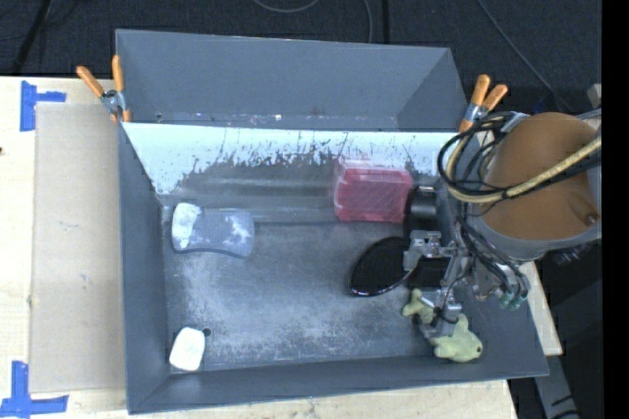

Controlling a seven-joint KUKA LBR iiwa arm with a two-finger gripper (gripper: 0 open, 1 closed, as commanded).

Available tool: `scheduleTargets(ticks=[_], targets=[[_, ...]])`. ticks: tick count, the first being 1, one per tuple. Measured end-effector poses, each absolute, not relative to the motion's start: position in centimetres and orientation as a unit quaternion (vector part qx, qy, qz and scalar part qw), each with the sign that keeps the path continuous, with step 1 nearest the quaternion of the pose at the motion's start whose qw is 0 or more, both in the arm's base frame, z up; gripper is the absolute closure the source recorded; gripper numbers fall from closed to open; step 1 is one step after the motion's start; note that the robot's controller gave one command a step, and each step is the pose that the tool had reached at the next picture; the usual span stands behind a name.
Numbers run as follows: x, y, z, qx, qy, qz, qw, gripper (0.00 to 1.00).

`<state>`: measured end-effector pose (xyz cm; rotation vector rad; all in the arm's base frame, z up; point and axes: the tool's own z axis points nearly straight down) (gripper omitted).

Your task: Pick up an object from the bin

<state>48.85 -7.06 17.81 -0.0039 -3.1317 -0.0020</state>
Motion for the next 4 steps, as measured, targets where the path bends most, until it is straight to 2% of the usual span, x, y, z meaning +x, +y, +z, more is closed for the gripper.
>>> scheduleTargets(ticks=[1,2,3,4], targets=[[49.0,-7.0,18.2,0.0,-1.0,0.0,0.001,0.0],[50.6,-7.3,16.2,0.03,-1.0,0.0,-0.001,0.0],[53.1,-8.1,10.9,0.154,-0.988,0.0,0.0,0.0],[56.6,-7.9,9.0,0.145,-0.989,0.0,-0.004,0.0]])
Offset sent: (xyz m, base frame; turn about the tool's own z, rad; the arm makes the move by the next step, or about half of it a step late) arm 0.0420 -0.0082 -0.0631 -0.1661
